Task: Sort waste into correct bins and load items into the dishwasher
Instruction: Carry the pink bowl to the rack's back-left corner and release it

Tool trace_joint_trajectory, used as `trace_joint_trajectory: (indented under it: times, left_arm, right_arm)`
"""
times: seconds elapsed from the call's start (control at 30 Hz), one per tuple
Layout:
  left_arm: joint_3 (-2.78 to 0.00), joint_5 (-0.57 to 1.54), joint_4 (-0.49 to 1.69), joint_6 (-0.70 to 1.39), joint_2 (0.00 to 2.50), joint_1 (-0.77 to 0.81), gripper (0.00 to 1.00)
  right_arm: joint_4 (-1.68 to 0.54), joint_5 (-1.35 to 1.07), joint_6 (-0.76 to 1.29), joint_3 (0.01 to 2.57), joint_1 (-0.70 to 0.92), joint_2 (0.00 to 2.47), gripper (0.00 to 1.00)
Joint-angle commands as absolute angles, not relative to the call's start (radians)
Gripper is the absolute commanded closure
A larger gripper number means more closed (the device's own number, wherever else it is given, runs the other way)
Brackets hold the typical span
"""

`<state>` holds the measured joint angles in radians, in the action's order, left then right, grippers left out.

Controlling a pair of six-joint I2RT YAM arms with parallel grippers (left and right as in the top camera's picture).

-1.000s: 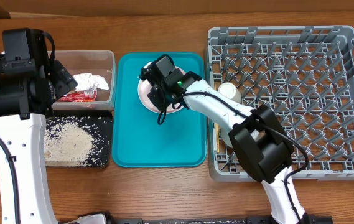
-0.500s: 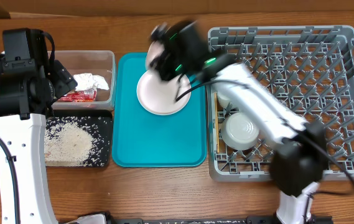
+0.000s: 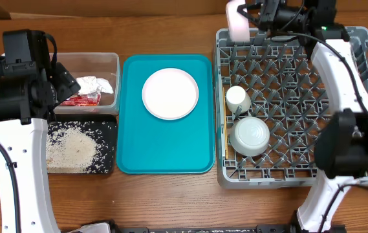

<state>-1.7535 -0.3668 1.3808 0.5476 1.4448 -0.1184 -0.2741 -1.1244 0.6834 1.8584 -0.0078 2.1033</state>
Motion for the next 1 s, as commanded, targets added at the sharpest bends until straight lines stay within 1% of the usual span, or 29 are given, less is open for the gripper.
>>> trace_joint_trajectory:
  times: [0.0,0.2,0.33,0.5,0.77,0.8,0.97]
  left_arm:
    - [-1.769,-0.366,1.38,0.539,1.445,-0.117,0.0]
    - [-1.769,-0.366,1.38,0.538,1.445,-0.117,0.0]
    - [-1.769,-0.366,1.38,0.539,1.445,-0.117,0.0]
    - [-1.769,-0.366,1.38,0.539,1.445,-0.117,0.0]
    - [-1.769,-0.366,1.38,0.539,1.445,-0.117,0.0]
    - [-1.769,-0.366,1.38,0.538,1.445,-0.117,0.0]
    - [-1.769,-0.366,1.38,0.539,1.445,-0.117,0.0]
  right_arm:
    - [-0.267,-1.259,0.841,1.858,0.007,2.149,0.96]
    - [-0.282,-1.257,0.82,1.822,0.012,2.154,0.96]
    - [-0.325,-1.208,0.783,1.757,0.004,2.154,0.96]
    - [-0.316,-1.188,0.78,1.65,-0.013,2.154,0.96]
    - [-0.316,-1.215,0.777,1.638,-0.056,2.154,0.96]
    - [-0.316,-1.229,0.776,1.638,-0.065,2.154,0.87]
    - [-0.316,-1.263,0.754,1.638,-0.109,2.153,0.61]
